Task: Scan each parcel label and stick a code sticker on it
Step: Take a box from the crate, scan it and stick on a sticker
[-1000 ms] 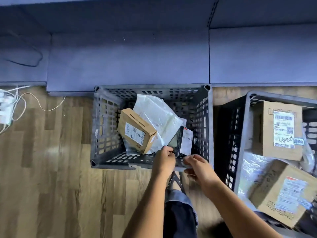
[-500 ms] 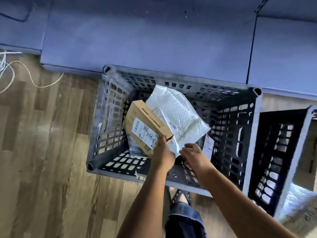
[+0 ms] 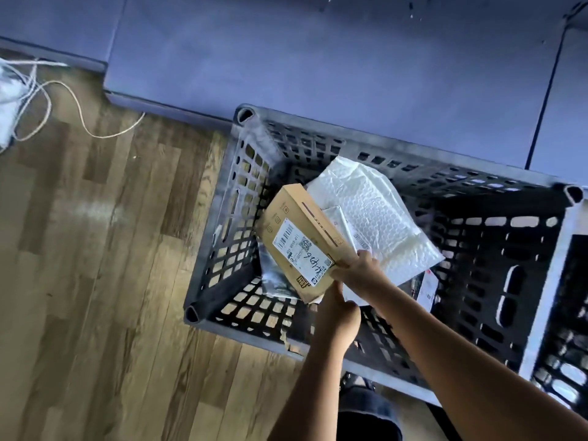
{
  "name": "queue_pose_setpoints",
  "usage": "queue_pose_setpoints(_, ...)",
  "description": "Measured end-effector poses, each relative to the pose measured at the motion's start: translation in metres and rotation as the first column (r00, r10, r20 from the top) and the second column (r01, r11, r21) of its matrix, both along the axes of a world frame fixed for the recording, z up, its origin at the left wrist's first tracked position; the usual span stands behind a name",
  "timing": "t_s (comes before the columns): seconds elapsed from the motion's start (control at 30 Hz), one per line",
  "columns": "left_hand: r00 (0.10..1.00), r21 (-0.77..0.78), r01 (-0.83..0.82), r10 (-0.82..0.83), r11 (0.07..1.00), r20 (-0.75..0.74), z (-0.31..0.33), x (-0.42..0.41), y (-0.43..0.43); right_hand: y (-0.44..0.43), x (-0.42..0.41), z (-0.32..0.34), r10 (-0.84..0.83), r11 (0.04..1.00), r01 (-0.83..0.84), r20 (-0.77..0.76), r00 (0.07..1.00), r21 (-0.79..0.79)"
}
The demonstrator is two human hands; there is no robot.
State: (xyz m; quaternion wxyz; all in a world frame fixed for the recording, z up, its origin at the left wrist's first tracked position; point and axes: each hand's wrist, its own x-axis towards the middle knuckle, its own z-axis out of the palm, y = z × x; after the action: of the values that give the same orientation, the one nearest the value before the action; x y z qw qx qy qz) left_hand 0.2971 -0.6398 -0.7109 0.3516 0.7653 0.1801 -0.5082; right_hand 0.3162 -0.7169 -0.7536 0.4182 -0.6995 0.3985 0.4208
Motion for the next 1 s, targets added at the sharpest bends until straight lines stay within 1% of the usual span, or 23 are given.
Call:
queue_pose_setpoints(0.2,1.000,0.016,-0.025,0.025,1.000,-0.009,0.001,-0.005,0.003,0.002,0.003,-0.002,0.080,0.997,-0.079,-0.023,0.997,0.013)
queue_pose_setpoints(0.33,1.000,0.013,-0.016,0.016,1.000,-0.024,0.007,-0.006,-0.001,0.007,0.001,-0.010,0.021,1.000,-0.021,0.004,1.000,0.012)
queue_pose_setpoints(0.43,0.998,0.005,0.037,-0.036,0.999,-0.049,0.013,-0.007,0.000,0.010,0.001,-0.009,-0.049,0.998,0.050,0.053,0.997,-0.033)
queue_pose_setpoints(0.5,0.994,0.006,0.096,-0.096,0.995,-0.045,0.019,-0.011,0.002,0.011,0.000,0.000,-0.007,0.996,0.015,0.090,0.996,-0.091)
queue_pose_setpoints(0.57,0.990,-0.011,0.132,-0.132,0.991,-0.046,0.029,-0.014,0.006,0.008,-0.003,0.014,0.014,0.988,0.007,0.131,0.991,-0.157)
queue_pose_setpoints(0.67,0.984,-0.061,0.123,-0.130,0.991,-0.126,0.058,-0.015,0.015,-0.003,-0.004,0.048,0.019,0.975,0.007,0.115,0.993,-0.223)
queue_pose_setpoints(0.73,0.984,-0.031,0.081,-0.085,0.996,-0.155,0.050,-0.016,0.021,-0.014,-0.001,0.075,0.003,0.965,0.030,0.128,0.992,-0.260)
queue_pose_setpoints(0.77,0.986,-0.011,0.054,-0.055,0.998,-0.157,0.032,-0.022,0.026,-0.019,0.002,0.089,-0.003,0.963,0.042,0.144,0.990,-0.268)
queue_pose_setpoints(0.83,0.989,0.005,0.090,-0.089,0.996,-0.117,0.013,-0.028,0.034,-0.031,0.006,0.119,-0.011,0.958,0.058,0.167,0.986,-0.280)
queue_pose_setpoints(0.87,0.991,0.008,0.102,-0.101,0.995,-0.092,0.029,-0.023,0.037,-0.036,0.007,0.129,-0.020,0.959,0.070,0.182,0.983,-0.275)
queue_pose_setpoints(0.9,0.995,0.017,0.086,-0.085,0.996,-0.056,0.063,-0.010,0.038,-0.042,0.008,0.141,-0.038,0.961,0.094,0.213,0.976,-0.262)
queue_pose_setpoints(0.93,0.993,0.028,0.117,-0.117,0.993,-0.021,0.093,-0.001,0.040,-0.047,0.009,0.150,-0.064,0.963,0.126,0.254,0.965,-0.237)
queue_pose_setpoints(1.0,0.982,0.054,0.182,-0.184,0.982,0.039,0.112,-0.001,0.045,-0.056,0.009,0.172,-0.135,0.964,0.203,0.345,0.929,-0.169)
